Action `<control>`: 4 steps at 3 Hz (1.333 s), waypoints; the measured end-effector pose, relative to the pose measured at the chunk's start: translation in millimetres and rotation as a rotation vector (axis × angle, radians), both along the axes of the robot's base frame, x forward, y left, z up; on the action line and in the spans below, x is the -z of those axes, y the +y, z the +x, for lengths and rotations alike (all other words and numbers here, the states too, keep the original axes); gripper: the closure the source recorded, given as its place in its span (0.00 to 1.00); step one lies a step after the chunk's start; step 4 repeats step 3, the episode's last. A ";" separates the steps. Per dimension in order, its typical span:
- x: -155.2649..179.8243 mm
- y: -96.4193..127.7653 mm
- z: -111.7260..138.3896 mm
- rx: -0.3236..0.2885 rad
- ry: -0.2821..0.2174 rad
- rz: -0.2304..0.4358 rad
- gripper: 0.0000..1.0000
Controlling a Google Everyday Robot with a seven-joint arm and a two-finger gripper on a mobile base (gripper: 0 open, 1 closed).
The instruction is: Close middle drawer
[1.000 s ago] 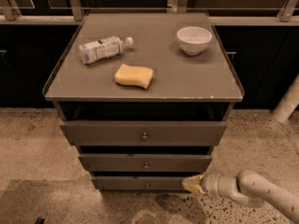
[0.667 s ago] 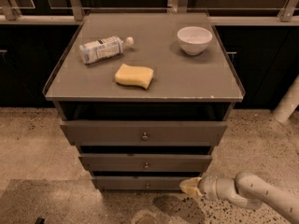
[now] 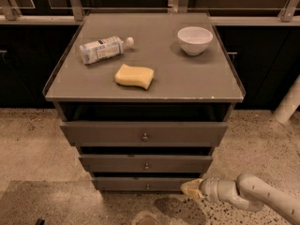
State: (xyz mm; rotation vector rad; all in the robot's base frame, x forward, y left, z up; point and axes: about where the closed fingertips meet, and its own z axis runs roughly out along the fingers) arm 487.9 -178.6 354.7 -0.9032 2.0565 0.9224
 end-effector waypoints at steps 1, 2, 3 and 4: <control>0.0 0.0 0.0 0.000 0.000 0.000 0.11; 0.0 0.1 0.0 0.000 0.000 0.000 0.00; 0.0 0.1 0.0 0.000 0.000 0.000 0.00; 0.0 0.1 0.0 0.000 0.000 0.000 0.00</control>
Offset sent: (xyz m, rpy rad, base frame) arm 0.0000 0.0000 0.0000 0.0000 0.0000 0.0000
